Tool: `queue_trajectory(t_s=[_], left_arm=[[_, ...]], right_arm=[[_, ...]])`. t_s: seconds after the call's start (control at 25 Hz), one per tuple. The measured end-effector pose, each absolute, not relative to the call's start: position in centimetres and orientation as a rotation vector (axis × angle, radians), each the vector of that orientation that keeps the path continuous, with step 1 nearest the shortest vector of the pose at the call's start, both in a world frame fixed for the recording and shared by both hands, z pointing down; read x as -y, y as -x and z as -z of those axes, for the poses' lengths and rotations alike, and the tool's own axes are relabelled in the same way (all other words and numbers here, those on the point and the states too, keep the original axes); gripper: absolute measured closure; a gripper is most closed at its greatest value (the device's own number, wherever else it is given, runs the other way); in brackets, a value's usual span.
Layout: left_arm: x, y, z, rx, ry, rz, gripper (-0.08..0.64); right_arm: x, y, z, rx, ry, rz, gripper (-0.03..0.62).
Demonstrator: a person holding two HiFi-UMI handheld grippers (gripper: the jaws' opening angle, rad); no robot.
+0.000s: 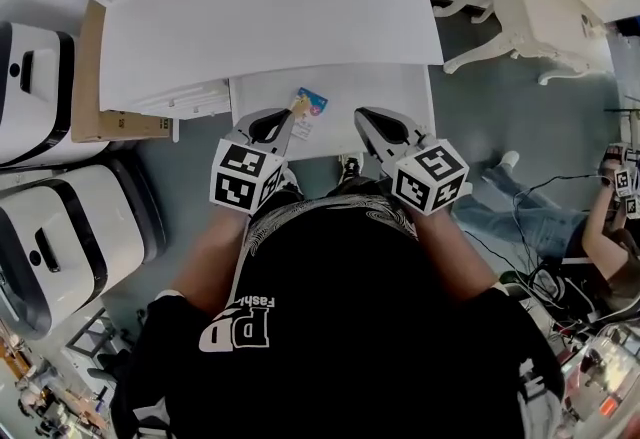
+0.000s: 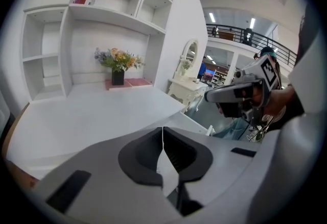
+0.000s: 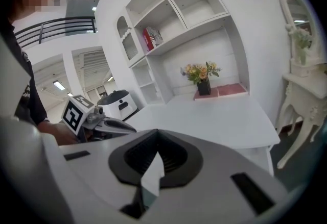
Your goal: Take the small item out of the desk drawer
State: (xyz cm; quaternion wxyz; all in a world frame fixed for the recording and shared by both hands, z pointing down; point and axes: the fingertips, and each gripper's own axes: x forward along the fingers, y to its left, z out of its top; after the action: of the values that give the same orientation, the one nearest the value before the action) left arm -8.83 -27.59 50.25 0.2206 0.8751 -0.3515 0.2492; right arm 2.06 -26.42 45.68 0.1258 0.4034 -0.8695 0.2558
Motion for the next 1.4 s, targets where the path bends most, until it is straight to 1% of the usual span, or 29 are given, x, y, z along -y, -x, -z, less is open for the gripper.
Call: queue_trajectory(t_s=[0.2,0.48,0.64,0.88,1.12,1.4], left_arm=[[28.3,8.2,-55.0,1.002,-2.323,-0.76,0.543],[29.9,7.7,-59.9,1.04,-2.315,-1.001,0.54],[30.1,6.8,-62.6,1.005,-2.306,-1.1,0.5],[30.5,6.0,-66.6,0.968,-2.239,-1.195,0.482],[31.1,5.4,-70.3,0.935,-2.171,-1.267,0.48],[31.2,5.4,-73.8,0.906,-2.085,-1.351,0.416]], right_arm=[[27.0,-3.4,-46.9,2.535,-1.127,-0.786,0.583],[28.1,-5.2,-47.9,2.527,-1.093,-0.82,0.583],[28.5,-6.3,-48.5,2.518,-1.082,-0.829,0.583],[29.3,-7.8,-49.1,2.517,-1.078,-0.844,0.583],[29.8,-9.7,-49.9,2.489,-1.087,-0.862,0.583],[29.9,-11.2,-50.9,2.465,-1.09,-0.887,0.583]])
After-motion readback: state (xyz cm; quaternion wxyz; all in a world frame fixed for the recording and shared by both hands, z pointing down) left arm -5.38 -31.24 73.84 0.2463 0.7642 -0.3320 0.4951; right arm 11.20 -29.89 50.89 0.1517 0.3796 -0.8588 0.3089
